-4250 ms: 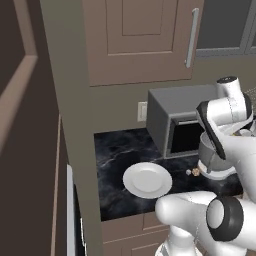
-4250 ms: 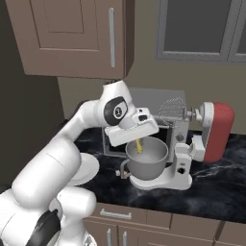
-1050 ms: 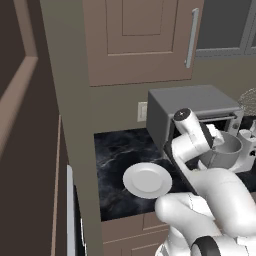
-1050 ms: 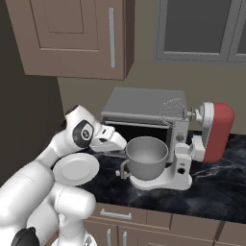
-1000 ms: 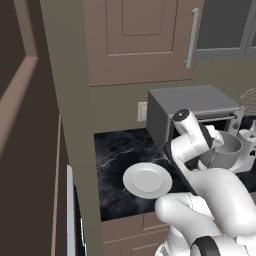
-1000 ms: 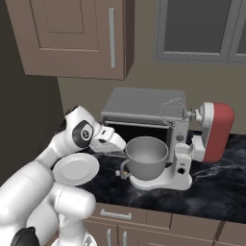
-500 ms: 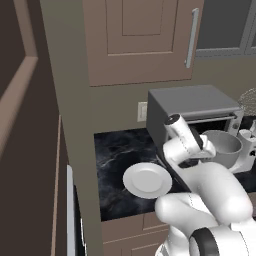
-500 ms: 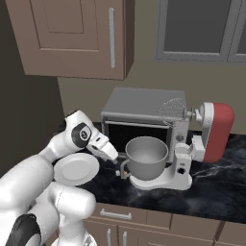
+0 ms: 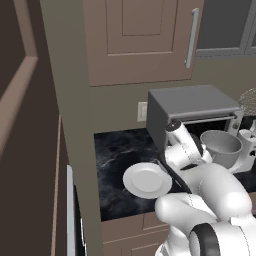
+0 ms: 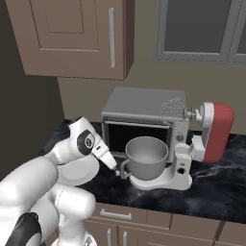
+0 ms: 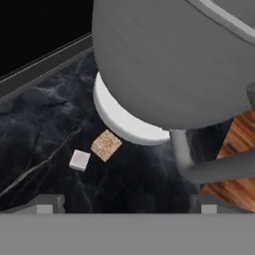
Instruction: Add butter and sugar cubes to the stand mixer bowl and then turn on the stand mixer to begin making frosting.
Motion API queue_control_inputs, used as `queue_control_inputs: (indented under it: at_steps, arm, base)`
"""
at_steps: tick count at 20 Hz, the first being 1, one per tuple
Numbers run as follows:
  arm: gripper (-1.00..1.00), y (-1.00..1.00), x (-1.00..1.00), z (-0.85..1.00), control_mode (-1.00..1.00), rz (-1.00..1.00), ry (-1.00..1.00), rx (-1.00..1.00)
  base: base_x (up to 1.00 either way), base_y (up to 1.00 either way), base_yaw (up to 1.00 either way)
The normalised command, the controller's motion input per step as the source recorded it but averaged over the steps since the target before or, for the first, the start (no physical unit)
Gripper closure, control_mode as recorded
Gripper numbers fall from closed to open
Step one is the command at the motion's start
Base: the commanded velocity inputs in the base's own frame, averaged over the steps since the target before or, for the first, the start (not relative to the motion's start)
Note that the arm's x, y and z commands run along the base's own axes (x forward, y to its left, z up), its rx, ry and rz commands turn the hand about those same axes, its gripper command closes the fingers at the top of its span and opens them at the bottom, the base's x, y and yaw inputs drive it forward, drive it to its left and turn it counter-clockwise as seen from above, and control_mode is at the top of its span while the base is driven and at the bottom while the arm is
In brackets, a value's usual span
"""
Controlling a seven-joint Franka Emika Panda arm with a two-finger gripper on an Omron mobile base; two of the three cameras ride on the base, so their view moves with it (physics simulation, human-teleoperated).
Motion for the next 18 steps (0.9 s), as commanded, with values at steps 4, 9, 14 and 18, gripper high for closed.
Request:
queue_control_inputs:
  at_steps: [4, 9, 14, 18]
  arm:
    - [-1.00, -0.02, 0.11, -0.20, -1.00, -0.14, -0.14, 0.09]
    - [-1.00, -0.02, 0.06, -0.07, -1.00, -0.14, -0.04, 0.11]
    - [-1.00, -0.03, 0.07, -0.19, -1.00, -0.06, 0.00, 0.08]
    - [-1.00, 0.00, 0.18, -0.18, -1.00, -0.01, 0.00, 0.06]
  base:
    - [0.00, 0.00, 0.00]
    - [0.00, 0.00, 0.00]
    - [0.00, 0.00, 0.00]
    - [0.00, 0.00, 0.00]
